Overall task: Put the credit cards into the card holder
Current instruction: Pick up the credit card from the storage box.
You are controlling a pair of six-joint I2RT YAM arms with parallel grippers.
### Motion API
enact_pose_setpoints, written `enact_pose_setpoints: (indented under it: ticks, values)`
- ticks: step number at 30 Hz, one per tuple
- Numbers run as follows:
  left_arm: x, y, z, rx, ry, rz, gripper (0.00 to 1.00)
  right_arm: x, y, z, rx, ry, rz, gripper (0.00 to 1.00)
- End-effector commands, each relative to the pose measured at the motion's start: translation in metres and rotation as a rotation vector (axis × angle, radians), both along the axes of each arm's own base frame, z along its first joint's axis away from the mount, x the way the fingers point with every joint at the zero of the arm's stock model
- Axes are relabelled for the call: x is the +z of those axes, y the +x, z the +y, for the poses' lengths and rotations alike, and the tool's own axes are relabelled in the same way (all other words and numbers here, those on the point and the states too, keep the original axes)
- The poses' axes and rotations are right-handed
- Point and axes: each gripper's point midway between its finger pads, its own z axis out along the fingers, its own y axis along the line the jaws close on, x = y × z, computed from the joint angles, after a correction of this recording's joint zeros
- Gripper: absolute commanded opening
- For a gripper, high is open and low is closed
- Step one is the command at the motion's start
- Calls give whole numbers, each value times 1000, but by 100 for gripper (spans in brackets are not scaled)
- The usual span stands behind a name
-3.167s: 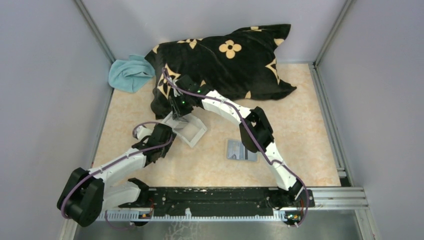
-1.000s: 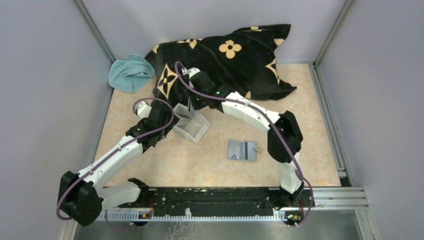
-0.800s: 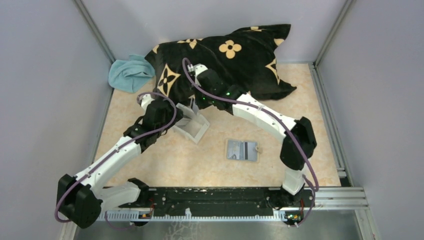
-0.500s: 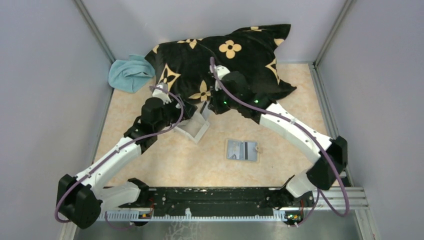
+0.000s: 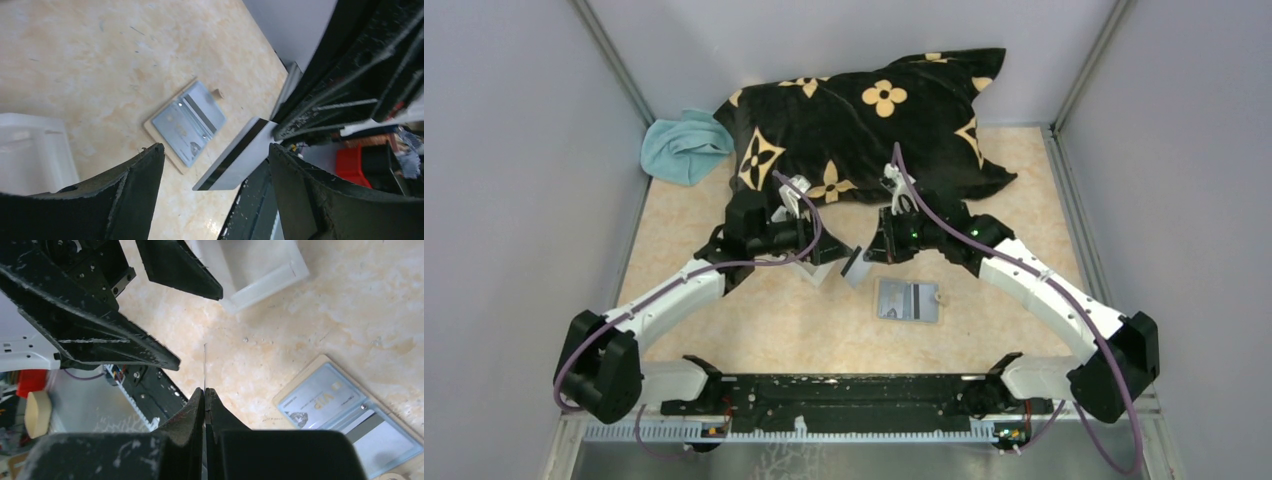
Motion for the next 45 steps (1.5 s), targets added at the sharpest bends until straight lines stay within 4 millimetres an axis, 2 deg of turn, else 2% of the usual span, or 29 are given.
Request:
enact_pose_setpoints:
  ticks: [1, 13, 19, 25, 29, 31, 33, 34, 35, 39, 40, 45]
  values:
    - [18, -25, -13, -199, -85, -39, 82, 26, -8, -2, 30, 140, 9, 0]
    - [4, -45, -22, -356, -146, 97, 75, 25, -9, -17, 66, 213, 79, 0]
    - [9, -46, -24, -370, -179, 98, 71, 17, -14, -14, 109, 230, 122, 0]
    - [6, -52, -26, -427, -203, 141, 45, 16, -11, -10, 127, 251, 142, 0]
    - [1, -56, -27, -454, -207, 171, 39, 18, -8, -8, 132, 268, 147, 0]
    - [1, -58, -28, -465, -209, 178, 32, 18, -6, -7, 135, 272, 148, 0]
    - [1, -58, -28, -467, -211, 180, 18, 17, -5, -6, 139, 275, 152, 0]
    - [0, -58, -29, -466, -211, 181, 6, 17, -5, -6, 141, 276, 154, 0]
    - [0, -57, -29, -464, -212, 183, 0, 17, -4, -6, 141, 278, 156, 0]
    - [-2, -57, -30, -460, -222, 193, 0, 17, -2, -7, 134, 281, 155, 0]
    - [-3, -56, -31, -452, -224, 193, 0, 16, 0, -8, 121, 275, 154, 2]
    - [-14, -37, -33, -306, -221, 211, 0, 14, 12, -24, -3, 225, 89, 44]
